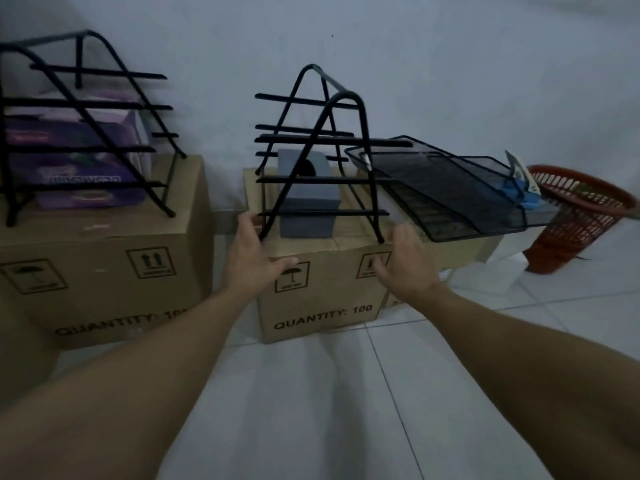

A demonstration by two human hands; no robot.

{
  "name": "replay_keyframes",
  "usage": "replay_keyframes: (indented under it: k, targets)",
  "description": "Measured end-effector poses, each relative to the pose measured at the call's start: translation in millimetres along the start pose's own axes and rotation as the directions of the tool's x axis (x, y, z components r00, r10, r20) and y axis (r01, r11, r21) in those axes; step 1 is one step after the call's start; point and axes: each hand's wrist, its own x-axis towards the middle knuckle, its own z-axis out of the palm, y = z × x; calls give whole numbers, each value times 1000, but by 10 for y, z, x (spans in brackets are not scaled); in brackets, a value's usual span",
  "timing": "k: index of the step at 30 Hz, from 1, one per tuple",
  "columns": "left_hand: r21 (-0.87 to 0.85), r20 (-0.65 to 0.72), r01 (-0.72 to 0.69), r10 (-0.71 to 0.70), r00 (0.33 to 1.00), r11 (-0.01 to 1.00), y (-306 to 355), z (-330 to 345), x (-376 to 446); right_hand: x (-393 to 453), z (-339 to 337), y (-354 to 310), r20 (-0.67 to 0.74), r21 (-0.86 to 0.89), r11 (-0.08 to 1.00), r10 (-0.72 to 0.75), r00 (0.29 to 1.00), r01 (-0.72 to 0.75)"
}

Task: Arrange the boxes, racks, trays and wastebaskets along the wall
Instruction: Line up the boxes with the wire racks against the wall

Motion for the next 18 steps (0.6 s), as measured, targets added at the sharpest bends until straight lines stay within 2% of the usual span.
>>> replay_keyframes:
  k: [3,6,8,12,18]
  targets:
    - [42,46,23,-25,999,999,25,-21,36,88,114,52,83,-48,998,55,995,-52]
    - [115,69,66,-74,995,991,38,-3,64,164,221,34,139,-160,986,59,989,-36]
    - [150,69,76,-88,994,986,22,-8,80,223,250,12,119,-159,986,79,990,-59]
    - [182,59,98,-111,992,978,-11,-76,77,301,259,-35,13,-34,996,85,996,-85]
    - [205,53,108,-121,991,973,-71,-143,72,381,229,-223,-59,-52,985,160,985,-163]
